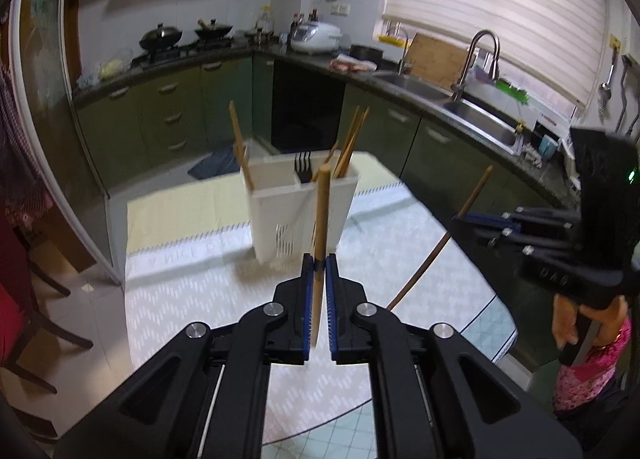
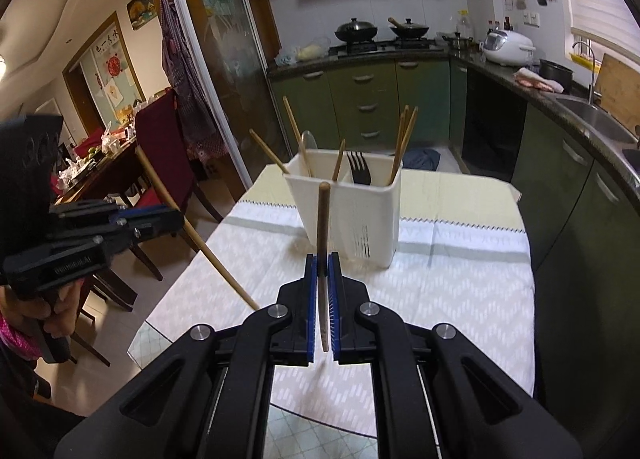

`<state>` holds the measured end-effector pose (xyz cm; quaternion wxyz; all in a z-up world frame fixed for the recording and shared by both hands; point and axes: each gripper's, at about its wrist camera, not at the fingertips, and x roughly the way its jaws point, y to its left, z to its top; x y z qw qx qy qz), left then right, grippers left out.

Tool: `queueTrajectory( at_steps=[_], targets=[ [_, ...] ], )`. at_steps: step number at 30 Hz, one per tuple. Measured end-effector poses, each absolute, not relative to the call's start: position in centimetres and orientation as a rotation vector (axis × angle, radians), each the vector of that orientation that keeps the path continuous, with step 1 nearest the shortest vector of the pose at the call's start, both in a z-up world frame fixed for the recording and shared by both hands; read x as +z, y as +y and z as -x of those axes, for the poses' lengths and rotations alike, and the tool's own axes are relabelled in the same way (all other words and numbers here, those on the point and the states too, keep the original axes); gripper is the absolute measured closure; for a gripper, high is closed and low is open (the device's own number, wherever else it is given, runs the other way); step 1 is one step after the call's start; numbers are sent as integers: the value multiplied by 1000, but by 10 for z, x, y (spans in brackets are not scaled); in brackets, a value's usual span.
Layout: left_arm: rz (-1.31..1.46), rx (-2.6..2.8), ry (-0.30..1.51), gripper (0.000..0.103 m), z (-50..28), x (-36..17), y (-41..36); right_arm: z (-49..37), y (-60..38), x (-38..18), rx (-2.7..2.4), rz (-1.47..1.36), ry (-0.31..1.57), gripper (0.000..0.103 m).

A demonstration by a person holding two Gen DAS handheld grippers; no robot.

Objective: Organize utensils
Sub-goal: 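Carry both held chopsticks upright above the white caddy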

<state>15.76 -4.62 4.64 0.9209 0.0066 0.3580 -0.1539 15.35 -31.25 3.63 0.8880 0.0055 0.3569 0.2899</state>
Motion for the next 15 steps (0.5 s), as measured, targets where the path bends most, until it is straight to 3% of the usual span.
queueTrajectory(
  at_steps=[15],
  targets=[
    [12,-296,583,97,-217,150,-58,-162,-327,53,597,-16,725,97]
  ],
)
